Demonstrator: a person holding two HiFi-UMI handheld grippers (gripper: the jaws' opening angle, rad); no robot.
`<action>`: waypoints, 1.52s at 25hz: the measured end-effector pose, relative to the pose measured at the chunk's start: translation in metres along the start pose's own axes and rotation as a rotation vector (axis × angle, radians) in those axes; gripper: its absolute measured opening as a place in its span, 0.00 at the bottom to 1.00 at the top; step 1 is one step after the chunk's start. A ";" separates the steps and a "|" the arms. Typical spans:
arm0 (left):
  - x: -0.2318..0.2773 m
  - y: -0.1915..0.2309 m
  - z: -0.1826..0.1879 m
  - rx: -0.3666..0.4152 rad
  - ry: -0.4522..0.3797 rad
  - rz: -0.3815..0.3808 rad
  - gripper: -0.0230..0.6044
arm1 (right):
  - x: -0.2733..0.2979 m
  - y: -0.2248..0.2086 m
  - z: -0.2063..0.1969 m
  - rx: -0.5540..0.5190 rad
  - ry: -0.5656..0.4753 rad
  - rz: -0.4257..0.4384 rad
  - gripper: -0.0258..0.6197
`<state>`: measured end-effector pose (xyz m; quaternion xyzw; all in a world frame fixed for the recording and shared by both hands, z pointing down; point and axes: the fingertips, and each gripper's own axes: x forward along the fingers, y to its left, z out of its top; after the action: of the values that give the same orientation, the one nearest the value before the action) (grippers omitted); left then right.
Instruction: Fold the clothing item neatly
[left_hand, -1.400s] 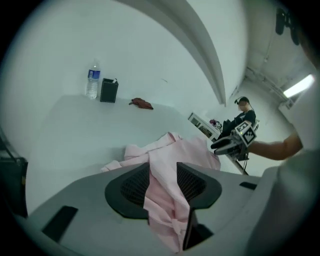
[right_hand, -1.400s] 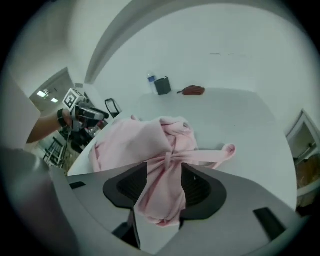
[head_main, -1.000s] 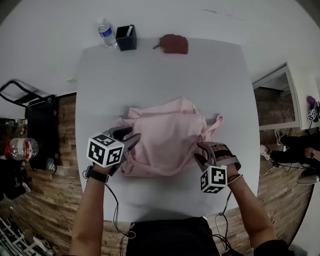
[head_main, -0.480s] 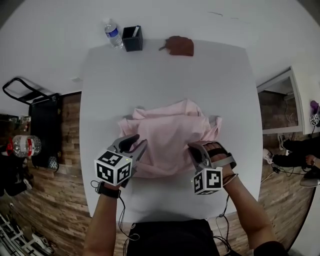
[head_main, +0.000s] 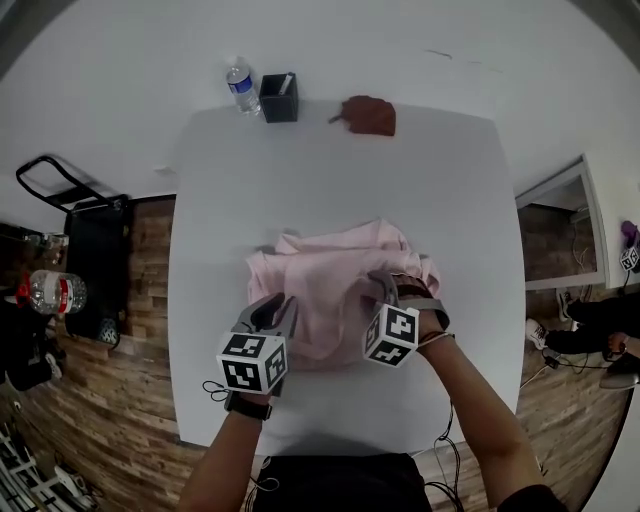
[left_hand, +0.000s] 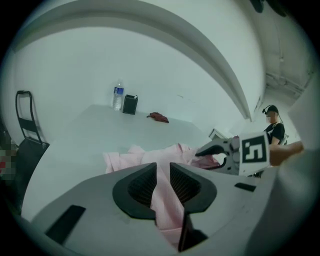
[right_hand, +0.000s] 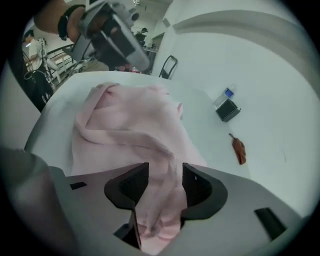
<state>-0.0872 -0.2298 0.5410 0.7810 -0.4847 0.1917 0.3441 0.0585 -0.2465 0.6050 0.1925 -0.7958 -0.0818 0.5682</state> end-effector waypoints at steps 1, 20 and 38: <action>0.000 -0.001 -0.005 -0.002 0.006 0.001 0.17 | -0.015 -0.008 0.003 0.019 -0.022 -0.021 0.33; -0.004 -0.061 0.033 0.005 -0.161 -0.230 0.05 | -0.103 -0.054 0.040 0.813 -0.524 -0.089 0.08; -0.075 -0.112 0.045 0.056 -0.265 -0.115 0.04 | -0.175 -0.007 0.103 0.907 -0.652 -0.102 0.06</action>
<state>-0.0233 -0.1825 0.4227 0.8353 -0.4747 0.0805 0.2655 0.0130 -0.1919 0.4144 0.4206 -0.8755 0.1860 0.1485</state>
